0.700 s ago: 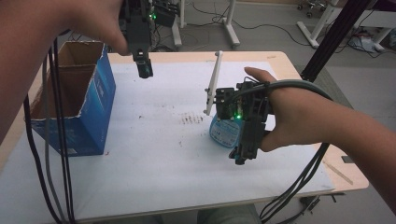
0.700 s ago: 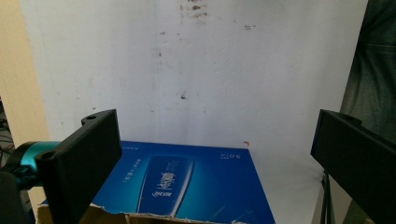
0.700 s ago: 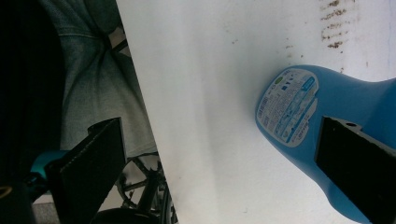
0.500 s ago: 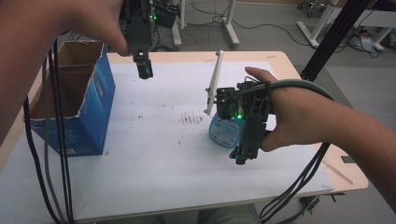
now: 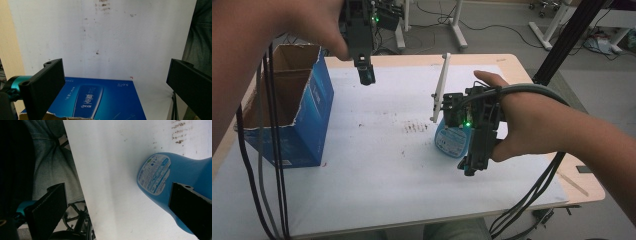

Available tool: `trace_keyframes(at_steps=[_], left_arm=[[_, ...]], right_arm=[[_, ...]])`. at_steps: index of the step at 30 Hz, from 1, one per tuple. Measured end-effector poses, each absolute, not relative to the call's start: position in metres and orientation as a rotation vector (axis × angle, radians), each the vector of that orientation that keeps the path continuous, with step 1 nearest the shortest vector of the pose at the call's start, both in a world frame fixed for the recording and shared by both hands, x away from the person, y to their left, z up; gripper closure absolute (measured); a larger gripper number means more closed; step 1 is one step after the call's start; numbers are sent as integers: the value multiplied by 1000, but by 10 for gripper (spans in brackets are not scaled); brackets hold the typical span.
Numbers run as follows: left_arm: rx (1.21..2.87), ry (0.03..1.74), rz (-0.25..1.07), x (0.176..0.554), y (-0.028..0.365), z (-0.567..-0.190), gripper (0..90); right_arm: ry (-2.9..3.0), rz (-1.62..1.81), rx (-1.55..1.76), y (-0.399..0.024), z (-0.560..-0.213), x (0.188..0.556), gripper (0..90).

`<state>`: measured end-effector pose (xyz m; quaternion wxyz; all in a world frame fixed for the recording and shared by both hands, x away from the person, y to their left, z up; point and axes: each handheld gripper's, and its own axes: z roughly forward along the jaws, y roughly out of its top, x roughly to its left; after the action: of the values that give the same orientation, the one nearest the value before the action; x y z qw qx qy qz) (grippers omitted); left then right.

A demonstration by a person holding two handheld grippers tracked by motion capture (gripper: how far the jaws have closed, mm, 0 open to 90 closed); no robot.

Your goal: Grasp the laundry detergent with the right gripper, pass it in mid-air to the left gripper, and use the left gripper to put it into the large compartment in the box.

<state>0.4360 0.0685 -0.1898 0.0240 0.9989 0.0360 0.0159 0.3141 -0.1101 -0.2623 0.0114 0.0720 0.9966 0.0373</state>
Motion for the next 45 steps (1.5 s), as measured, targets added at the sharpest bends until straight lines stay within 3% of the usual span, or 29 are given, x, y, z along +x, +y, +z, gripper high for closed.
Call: trace_keyframes(at_steps=[22,45], left_arm=[[3100,131,58,429,69,-188,17],[3111,135,56,427,62,-189,17]], right_arm=[[3096,178,259,-117,-259,306,13],[2936,523,565,-210,-265,296,14]])
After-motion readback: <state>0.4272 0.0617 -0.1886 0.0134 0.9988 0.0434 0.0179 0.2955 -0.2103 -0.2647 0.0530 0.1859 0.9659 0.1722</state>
